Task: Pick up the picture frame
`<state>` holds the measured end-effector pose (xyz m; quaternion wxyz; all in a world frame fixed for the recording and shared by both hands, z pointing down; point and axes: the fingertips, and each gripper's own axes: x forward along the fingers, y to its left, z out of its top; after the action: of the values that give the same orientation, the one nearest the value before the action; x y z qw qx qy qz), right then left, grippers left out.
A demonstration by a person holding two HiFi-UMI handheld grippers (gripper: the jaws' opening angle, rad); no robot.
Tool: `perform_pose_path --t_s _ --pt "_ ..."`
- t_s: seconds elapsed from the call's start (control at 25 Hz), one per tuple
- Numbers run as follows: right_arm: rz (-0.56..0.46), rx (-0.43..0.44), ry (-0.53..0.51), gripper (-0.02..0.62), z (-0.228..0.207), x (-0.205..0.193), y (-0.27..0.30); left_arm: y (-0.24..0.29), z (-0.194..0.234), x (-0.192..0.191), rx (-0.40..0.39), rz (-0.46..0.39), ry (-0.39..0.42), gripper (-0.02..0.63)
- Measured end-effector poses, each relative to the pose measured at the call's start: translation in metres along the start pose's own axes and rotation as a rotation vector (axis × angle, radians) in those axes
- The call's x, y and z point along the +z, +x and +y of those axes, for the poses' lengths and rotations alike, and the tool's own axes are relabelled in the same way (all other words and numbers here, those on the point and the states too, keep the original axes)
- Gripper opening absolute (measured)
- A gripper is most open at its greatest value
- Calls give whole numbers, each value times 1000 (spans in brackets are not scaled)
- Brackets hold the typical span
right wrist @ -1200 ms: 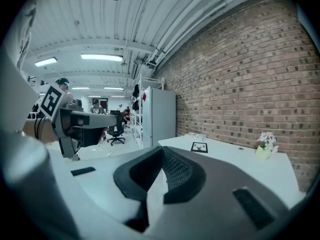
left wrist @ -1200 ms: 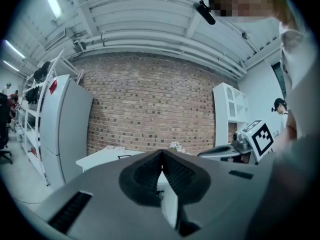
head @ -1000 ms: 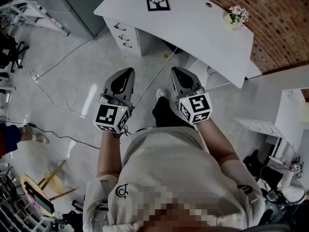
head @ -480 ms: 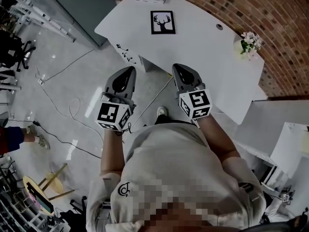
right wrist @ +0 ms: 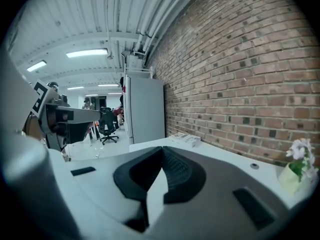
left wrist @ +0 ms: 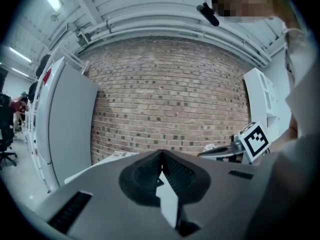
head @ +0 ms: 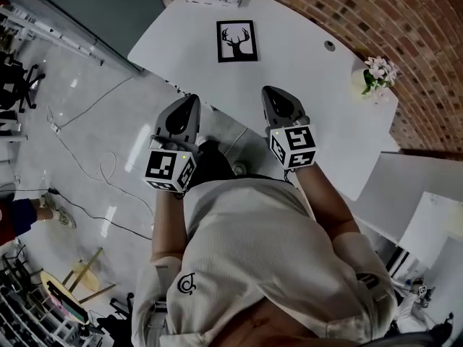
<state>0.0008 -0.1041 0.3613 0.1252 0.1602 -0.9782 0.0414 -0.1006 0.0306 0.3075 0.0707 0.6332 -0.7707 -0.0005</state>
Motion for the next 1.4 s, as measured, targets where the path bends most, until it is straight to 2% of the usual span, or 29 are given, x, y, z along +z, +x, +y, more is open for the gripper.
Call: perform_pose_path --t_s 0.28,0.68,1.0,1.12,1.24,1.4 --pt "35 -87 35 8 -39 4 67 81 44 2 -94 1 38 14" --pt "184 -241 110 8 -95 -2 177 203 113 -1 -319 53 29 14" --pt "378 -322 205 8 -135 -60 237 270 140 -30 -452 96 11 14" --pt "454 -327 234 9 -146 -86 253 290 147 -43 -479 110 -18 14" --pt "542 -303 267 78 -151 -115 264 305 152 -56 -493 122 -25 14" --pt "646 -276 285 114 -156 -145 275 317 157 -74 -516 153 -26 14"
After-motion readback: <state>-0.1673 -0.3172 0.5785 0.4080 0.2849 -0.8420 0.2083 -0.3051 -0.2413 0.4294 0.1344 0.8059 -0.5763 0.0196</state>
